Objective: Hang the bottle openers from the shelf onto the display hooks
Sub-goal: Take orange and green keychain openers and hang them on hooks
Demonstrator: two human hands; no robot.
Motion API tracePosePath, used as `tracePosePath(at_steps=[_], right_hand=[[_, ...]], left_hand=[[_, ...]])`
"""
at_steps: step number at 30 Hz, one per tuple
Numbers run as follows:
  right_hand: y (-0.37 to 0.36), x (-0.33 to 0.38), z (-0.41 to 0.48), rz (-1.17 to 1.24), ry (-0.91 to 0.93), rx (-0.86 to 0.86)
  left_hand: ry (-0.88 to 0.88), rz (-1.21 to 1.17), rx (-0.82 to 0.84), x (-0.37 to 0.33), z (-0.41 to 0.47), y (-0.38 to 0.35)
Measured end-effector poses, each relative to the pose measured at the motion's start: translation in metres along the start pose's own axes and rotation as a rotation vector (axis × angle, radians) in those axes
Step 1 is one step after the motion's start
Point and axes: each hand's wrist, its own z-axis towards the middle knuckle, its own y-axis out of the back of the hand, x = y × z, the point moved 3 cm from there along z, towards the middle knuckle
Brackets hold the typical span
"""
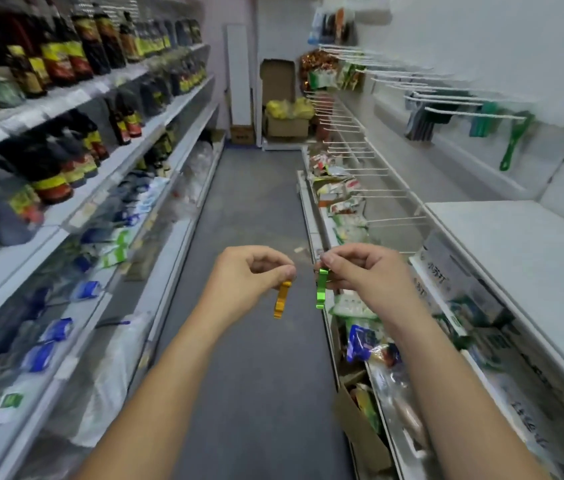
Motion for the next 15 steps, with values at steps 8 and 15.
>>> tracePosePath(at_steps=[8,15], right_hand=[[-0.016,-0.012,0.155,0.062,0.015,0.133],[-0.043,-0.041,0.28,0.05,0.021,0.19]], left_hand=[[0.008,-0.031,-0.151,0.002,0.128,0.024],[0.01,-0.046,-0.197,0.031,0.241,0.047]])
